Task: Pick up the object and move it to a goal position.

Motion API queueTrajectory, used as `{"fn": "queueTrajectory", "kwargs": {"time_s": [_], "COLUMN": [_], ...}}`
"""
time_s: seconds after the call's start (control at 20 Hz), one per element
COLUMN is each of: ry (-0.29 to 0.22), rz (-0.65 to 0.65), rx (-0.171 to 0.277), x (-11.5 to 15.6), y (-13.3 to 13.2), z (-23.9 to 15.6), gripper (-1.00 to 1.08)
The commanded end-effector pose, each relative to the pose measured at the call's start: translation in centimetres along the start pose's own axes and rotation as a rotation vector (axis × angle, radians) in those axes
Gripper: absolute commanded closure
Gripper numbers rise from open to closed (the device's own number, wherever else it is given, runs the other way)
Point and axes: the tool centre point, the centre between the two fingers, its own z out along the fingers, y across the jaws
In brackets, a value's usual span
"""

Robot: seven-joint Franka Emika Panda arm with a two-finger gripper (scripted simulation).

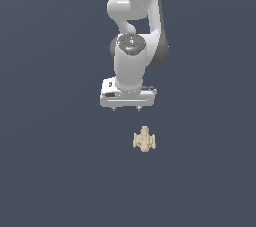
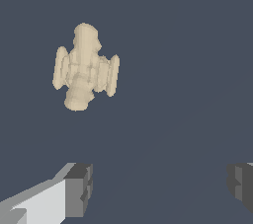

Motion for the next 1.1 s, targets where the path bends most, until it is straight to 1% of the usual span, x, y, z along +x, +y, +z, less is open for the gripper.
{"fn": "queueTrajectory", "kwargs": {"time_s": [0.0,0.25,0.45,0.7,1.05], "ry": [-0.003,-0.001,0.001,0.004,0.01], "rz": [-0.014,-0.005,0.007,0.034,0.09], "rx": [-0.005,-0.002,0.002,0.011,0.031], "x": [-0.1,0.2,1.1,2.9,6.2], "y": [-0.2,-0.3,-1.0,-2.3,-5.3], "z": [0.1,0.2,0.8,2.0,4.8], "gripper": [-0.92,-0.92,-0.92,-0.92,-0.92]}}
